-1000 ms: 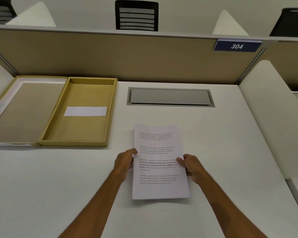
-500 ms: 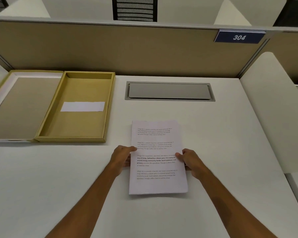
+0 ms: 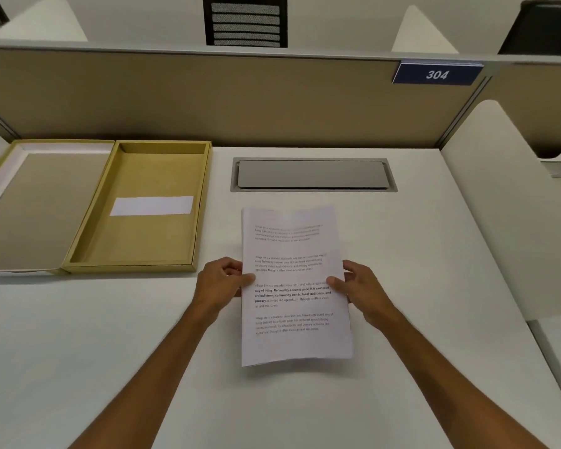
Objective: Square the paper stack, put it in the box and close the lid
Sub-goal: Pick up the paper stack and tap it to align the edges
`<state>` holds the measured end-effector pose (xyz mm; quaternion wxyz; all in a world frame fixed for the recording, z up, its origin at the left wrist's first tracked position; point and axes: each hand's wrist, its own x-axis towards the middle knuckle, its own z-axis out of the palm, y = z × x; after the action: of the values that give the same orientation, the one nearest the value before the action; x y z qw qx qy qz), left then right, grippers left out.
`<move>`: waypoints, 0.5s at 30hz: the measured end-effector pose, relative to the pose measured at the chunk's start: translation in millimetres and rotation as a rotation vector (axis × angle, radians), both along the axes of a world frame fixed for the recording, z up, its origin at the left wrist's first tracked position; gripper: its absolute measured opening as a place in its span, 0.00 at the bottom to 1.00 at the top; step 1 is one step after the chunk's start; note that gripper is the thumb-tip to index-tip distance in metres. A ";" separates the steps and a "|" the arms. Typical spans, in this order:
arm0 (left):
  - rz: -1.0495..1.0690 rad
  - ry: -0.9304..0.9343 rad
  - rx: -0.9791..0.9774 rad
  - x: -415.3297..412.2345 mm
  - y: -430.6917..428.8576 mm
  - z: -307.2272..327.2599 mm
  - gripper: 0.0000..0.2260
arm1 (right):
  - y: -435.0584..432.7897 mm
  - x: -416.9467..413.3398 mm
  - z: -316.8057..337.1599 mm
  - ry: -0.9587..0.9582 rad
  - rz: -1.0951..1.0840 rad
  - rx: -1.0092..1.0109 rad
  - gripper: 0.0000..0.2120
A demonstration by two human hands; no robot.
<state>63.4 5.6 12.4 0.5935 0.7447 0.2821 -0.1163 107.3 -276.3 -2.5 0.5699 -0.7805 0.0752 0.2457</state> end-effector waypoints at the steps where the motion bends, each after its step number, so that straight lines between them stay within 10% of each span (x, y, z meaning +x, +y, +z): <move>1: -0.003 -0.056 0.032 -5.4 0.1 9.9 0.10 | -0.2 -5.8 6.9 -0.084 0.000 -0.009 0.15; 15: 0.041 -0.355 0.172 -45.2 -6.8 31.3 0.15 | 8.7 -34.1 21.7 -0.419 -0.065 -0.154 0.15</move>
<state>18.2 -1.2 43.7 0.5703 0.7956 0.1972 0.0535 73.2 -267.6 19.2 0.5196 -0.8528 -0.0013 0.0531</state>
